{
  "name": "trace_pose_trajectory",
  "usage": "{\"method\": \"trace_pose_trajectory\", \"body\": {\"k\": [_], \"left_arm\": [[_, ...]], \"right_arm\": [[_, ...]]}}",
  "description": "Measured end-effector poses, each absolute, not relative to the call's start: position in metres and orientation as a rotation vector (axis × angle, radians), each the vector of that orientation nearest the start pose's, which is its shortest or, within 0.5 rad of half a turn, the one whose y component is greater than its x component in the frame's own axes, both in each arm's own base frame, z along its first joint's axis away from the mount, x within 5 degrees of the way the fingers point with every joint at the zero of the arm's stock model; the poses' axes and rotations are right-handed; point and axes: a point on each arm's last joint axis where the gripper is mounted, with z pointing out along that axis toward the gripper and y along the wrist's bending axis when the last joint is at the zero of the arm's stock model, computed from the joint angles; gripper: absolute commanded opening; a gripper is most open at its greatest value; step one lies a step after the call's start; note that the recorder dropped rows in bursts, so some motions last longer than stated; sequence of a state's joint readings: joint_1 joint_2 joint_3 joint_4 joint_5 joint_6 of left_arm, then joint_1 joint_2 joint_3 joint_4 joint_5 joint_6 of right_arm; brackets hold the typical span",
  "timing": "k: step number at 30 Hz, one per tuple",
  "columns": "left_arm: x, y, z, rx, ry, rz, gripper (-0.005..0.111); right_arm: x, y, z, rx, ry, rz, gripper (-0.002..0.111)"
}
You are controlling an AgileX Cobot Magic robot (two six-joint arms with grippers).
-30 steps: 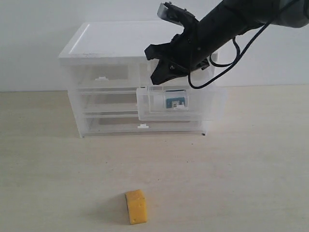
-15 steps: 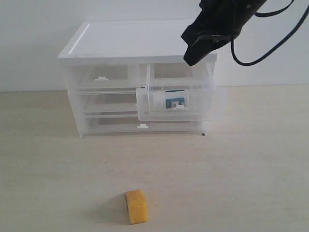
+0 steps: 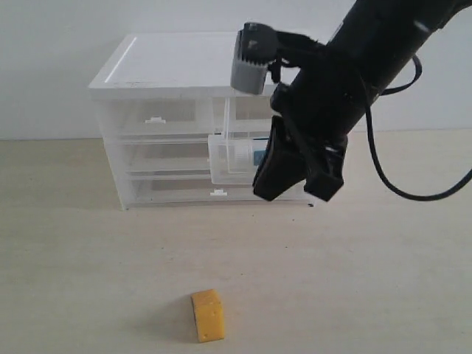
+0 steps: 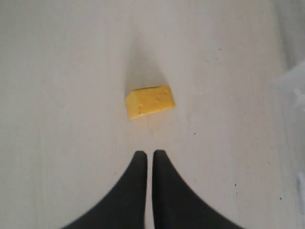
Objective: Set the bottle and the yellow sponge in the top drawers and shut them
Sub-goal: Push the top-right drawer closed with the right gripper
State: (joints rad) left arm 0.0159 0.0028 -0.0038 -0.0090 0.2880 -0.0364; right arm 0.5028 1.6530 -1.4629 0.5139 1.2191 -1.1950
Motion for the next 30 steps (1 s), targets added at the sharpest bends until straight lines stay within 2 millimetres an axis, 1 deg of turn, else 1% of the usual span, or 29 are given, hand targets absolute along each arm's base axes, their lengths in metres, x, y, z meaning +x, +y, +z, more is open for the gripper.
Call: {"method": "trace_pose_trajectory", "body": {"k": [3,6,10,13,24,30], "left_arm": [[0.055,0.001,0.188,-0.052,1.77,-0.023,0.004],[0.055,0.001,0.188,-0.052,1.77,-0.023,0.004],[0.055,0.001,0.188,-0.052,1.77,-0.023,0.004],[0.055,0.001,0.188,-0.052,1.77,-0.023,0.004],[0.055,0.001,0.188,-0.052,1.77,-0.023,0.004],[0.055,0.001,0.188,-0.052,1.77,-0.023,0.004]], "right_arm": [[0.272,0.205,0.314,-1.999,1.832,0.527,0.0],[0.275,0.203,0.307,-2.055,1.827,0.463,0.0],[0.283,0.197,0.298,-2.106,1.865,0.322,0.0],[0.292,0.196,0.295,-2.071,1.875,0.216,0.0],[0.318,0.197,0.302,-1.897,1.745,-0.057,0.0],[0.319,0.198,0.3,-1.889,1.74,-0.098,0.0]]}}
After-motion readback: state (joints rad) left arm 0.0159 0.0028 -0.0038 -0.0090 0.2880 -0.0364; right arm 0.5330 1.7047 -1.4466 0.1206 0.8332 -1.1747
